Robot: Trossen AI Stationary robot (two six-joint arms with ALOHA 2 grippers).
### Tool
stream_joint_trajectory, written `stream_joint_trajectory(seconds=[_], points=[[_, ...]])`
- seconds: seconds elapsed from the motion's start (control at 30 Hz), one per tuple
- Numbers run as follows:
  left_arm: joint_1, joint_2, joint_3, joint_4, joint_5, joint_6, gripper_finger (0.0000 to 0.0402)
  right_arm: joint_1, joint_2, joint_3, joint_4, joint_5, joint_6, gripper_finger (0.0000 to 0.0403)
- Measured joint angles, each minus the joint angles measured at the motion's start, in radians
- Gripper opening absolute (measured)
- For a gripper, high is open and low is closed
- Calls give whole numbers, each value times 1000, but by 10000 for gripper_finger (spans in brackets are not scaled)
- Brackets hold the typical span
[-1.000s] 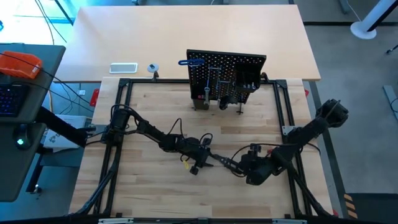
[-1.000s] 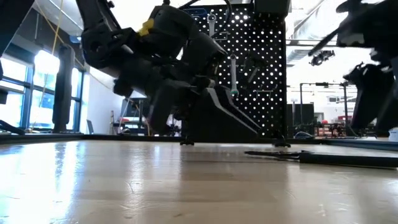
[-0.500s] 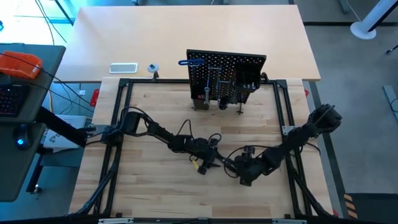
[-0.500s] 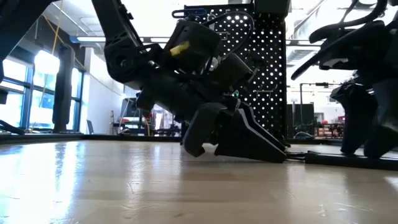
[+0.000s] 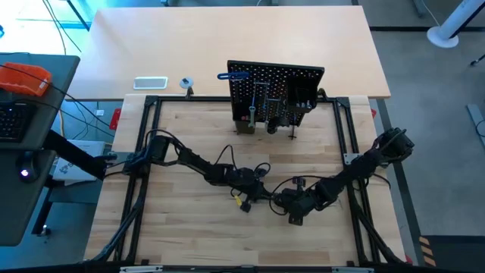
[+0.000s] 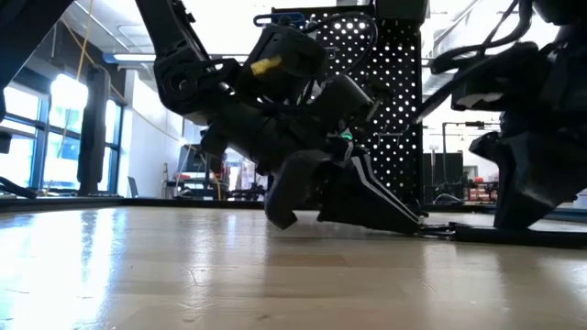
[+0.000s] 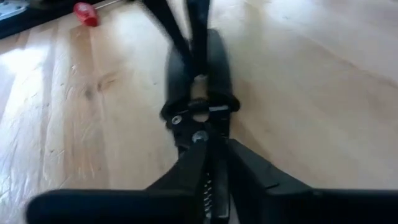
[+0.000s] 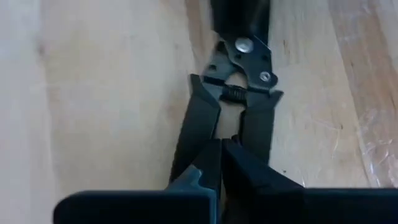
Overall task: Hang tools onto peg board
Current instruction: Hang the wire cutter on the pegboard
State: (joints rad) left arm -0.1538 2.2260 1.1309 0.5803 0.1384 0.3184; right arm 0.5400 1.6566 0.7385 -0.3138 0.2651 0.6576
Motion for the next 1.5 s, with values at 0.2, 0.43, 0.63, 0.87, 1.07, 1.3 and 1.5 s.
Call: stream_joint_trajectory(seconds=[0.2,0.43,0.63,0.87,1.07,1.3,1.5], points=[[-6,-24,1,-72,20,43,2,2,-66,-6,-19,36,15,3],[-9,-46,-1,-104,21,43,0,7,-217,-4,-67,120,-2,2],[-8,-104,-4,-151,10,78,0,9,-268,-3,-167,118,22,4],[45,-36,2,-145,111,15,0,3,-266,-3,-198,122,30,54],[48,11,4,-120,125,-11,0,3,-266,-2,-187,73,31,134],[48,14,2,-106,122,-13,0,57,-250,-1,-150,17,-4,171],[47,14,2,-107,117,-20,0,152,-175,0,-143,58,-2,162]])
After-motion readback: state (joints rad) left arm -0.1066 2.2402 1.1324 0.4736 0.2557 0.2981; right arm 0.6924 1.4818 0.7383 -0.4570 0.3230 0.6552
